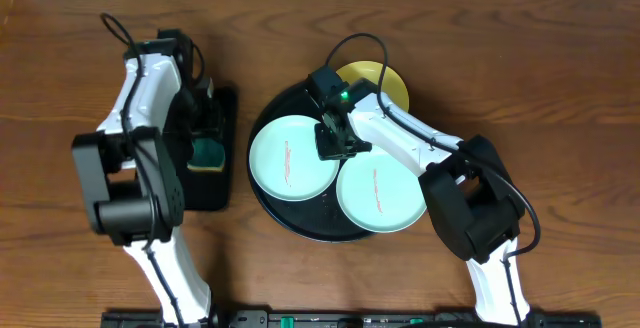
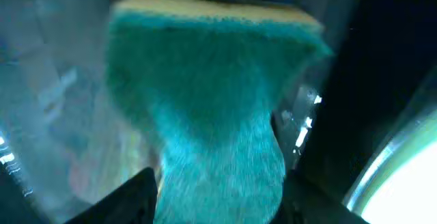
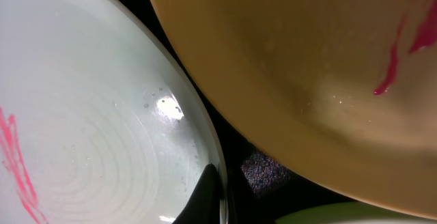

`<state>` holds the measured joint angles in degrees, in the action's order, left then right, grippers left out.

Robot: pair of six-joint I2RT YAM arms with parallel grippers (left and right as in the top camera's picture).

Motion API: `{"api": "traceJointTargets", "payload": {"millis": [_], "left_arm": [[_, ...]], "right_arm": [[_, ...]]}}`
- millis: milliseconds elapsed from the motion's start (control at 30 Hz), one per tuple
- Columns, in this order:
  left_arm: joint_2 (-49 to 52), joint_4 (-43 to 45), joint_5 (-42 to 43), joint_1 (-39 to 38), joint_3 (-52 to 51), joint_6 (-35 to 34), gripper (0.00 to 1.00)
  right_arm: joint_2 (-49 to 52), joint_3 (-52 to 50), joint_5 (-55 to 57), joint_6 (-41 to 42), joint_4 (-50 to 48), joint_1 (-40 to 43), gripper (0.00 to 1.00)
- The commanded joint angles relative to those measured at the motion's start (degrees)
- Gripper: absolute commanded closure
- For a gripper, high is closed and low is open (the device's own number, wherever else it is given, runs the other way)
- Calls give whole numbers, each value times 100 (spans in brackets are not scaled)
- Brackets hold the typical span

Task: Clean dirty plates on tray and stack at the side
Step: 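Lower the left gripper onto the green sponge and grasp it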

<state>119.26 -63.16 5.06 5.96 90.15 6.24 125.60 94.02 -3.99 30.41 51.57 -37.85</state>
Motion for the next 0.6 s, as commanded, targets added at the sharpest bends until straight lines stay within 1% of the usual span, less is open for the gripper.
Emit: {"api": "traceJointTargets", "payload": {"millis": [0, 167, 200, 300, 333, 567], "left_arm": [[328, -17, 70, 26, -9, 24, 47], [518, 177, -216, 26, -11, -448, 58], [518, 225, -212, 26, -11, -472, 62], [516, 354, -216, 26, -9, -621, 87], [516, 374, -214, 26, -9, -660, 92], [354, 356, -210, 24, -2, -748, 93]], "right_arm": [[111, -9, 120, 20, -57, -50, 99], [111, -9, 120, -11, -42, -48, 98], [111, -9, 120, -26, -42, -48, 98], [111, -9, 140, -24, -52, -50, 98], [111, -9, 140, -24, -57, -50, 98], [111, -9, 140, -26, -63, -50, 98]]}}
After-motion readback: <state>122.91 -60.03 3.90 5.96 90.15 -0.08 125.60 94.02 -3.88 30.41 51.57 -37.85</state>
